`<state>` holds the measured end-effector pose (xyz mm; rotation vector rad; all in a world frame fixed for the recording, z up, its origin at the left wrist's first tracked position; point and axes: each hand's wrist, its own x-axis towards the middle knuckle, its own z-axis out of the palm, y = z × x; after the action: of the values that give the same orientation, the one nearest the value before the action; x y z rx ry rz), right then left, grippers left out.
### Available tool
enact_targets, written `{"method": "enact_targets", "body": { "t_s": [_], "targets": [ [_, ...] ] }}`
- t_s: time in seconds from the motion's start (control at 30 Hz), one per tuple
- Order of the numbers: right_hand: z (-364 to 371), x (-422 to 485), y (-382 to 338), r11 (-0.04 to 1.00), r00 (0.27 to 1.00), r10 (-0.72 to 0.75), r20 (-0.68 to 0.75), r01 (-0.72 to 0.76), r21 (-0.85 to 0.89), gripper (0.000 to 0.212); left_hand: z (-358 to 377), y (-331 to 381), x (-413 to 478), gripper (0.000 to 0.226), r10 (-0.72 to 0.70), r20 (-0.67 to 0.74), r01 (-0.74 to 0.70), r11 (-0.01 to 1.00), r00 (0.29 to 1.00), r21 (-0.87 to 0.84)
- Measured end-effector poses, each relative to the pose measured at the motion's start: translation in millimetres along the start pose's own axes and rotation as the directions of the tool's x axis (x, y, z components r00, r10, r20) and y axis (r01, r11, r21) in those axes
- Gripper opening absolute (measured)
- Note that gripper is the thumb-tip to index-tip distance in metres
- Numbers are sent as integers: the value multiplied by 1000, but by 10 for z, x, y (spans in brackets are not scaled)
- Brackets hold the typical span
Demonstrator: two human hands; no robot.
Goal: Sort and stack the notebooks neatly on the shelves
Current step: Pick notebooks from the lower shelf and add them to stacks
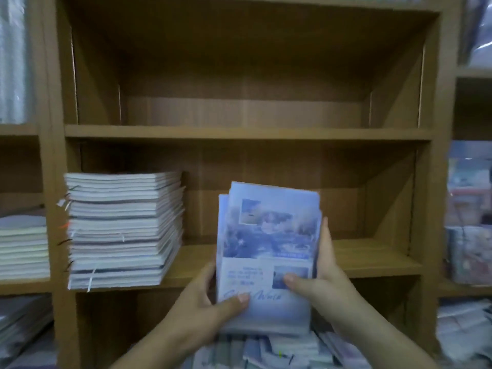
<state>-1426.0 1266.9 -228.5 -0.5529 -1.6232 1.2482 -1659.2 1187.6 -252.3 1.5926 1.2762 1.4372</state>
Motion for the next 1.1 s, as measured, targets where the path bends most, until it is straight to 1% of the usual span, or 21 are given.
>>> {"method": "enact_targets", "body": {
  "t_s": [0.07,0.17,0.23,0.3,0.37,0.43,0.47,0.53,0.6,0.63,0.7,0.8,0.87,0.93,1.0,1.1],
  "targets": [
    [-225,255,-186,997,998,-65,-22,64,-48,115,151,78,440,72,63,10,-64,992,998,111],
    [-553,581,-274,984,994,-96,-58,86,-156,103,405,3,1045,64,46,0,-45,978,999,204],
    [-782,784,-207,975,990,-106,-92,86,-206,101,605,1,1273,63,38,16,-41,967,999,251],
    [-967,921,-79,969,992,-92,-91,68,-236,101,772,-55,1444,71,43,37,-52,963,998,263],
    [-1100,1013,90,967,995,-61,-80,39,-253,101,894,-171,1575,90,71,23,-75,946,997,315],
    [-1171,1054,254,978,998,-23,-59,10,-207,104,967,-215,1630,113,69,-39,-47,910,997,412],
    [-1180,1057,340,985,999,-10,-44,2,-175,109,980,-232,1636,120,56,-47,-29,890,997,455],
    [-1174,1022,512,988,999,26,-28,-30,-149,118,1005,-223,1563,127,39,-33,-13,825,999,565],
    [-1146,968,635,989,998,60,-23,-62,-131,118,1030,-256,1471,125,18,11,-21,741,1000,671],
    [-1129,941,683,989,997,65,-28,-68,-134,115,1030,-292,1433,124,10,19,-20,720,1000,693],
    [-1145,924,683,982,998,51,-42,-58,-178,112,1023,-328,1442,121,41,18,-41,713,999,700],
    [-1173,945,528,971,1000,-10,-19,5,-241,107,988,-299,1550,116,76,-12,-53,792,997,608],
    [-1217,1013,387,960,994,-107,-22,97,-261,97,959,-214,1662,111,158,-35,-115,836,987,537],
    [-1264,1081,257,948,984,-172,-36,155,-279,84,954,-126,1778,104,232,-31,-184,839,972,512],
    [-1292,1115,215,947,979,-193,-72,167,-276,74,971,-72,1857,100,257,-27,-216,859,966,465],
    [-1288,1133,263,939,963,-237,-131,192,-286,64,1046,-54,1893,94,285,-57,-242,890,957,387]
  ]
}}
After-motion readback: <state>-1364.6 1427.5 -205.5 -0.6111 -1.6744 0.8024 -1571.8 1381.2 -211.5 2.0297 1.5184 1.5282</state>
